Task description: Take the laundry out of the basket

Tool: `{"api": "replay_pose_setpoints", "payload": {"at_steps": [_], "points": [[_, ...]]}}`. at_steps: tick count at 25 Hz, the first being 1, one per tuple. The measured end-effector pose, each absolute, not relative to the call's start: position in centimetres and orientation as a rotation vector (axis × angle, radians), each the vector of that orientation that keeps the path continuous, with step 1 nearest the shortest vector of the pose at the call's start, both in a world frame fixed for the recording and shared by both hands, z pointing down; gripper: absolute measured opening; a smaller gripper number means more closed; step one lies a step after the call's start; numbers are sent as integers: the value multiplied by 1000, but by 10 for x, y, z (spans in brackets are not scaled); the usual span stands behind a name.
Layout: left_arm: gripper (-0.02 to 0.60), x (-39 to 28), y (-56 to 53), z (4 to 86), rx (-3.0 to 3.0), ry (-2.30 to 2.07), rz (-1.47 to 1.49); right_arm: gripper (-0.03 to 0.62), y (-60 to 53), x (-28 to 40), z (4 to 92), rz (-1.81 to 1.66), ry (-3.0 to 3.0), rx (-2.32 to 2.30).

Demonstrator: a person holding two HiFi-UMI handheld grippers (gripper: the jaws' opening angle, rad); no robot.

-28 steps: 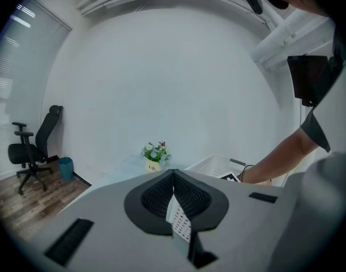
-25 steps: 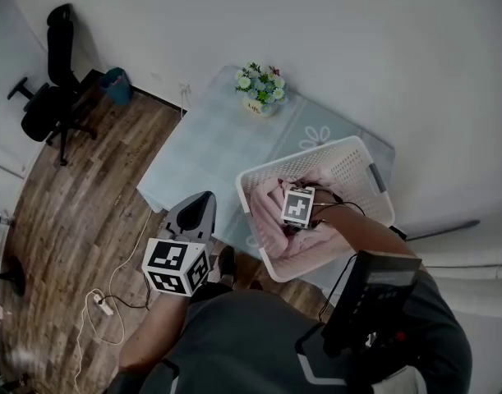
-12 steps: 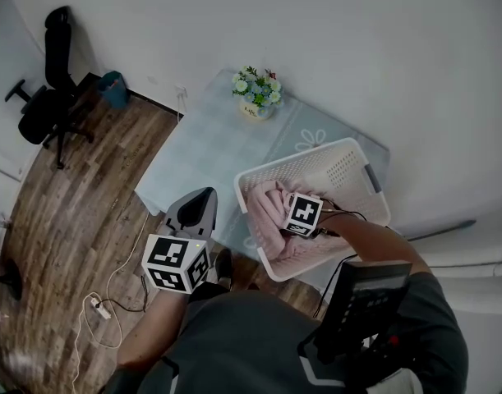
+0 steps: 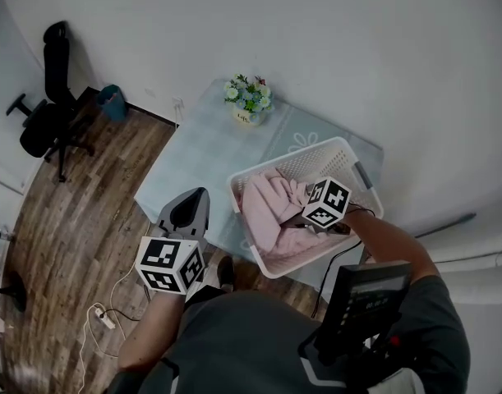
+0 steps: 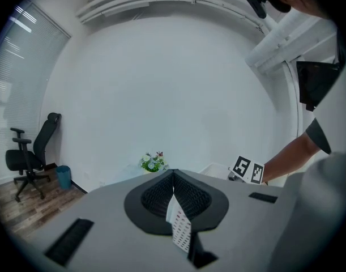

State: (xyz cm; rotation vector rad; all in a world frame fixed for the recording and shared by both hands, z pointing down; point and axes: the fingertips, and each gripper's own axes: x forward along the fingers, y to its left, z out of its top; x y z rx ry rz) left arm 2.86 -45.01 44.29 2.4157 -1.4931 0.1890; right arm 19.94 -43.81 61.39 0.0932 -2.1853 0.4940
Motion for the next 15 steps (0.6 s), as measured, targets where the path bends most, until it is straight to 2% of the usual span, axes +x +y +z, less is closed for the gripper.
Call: {"api": "replay_pose_setpoints", "payload": {"at_steps": [11, 15], "points": [[9, 37, -437, 408, 2458, -1545, 135, 196, -448, 200, 487, 435, -2582, 219], [9, 37, -429, 392, 2484, -1585, 137, 151, -453, 204, 441, 376, -2755, 335]]}}
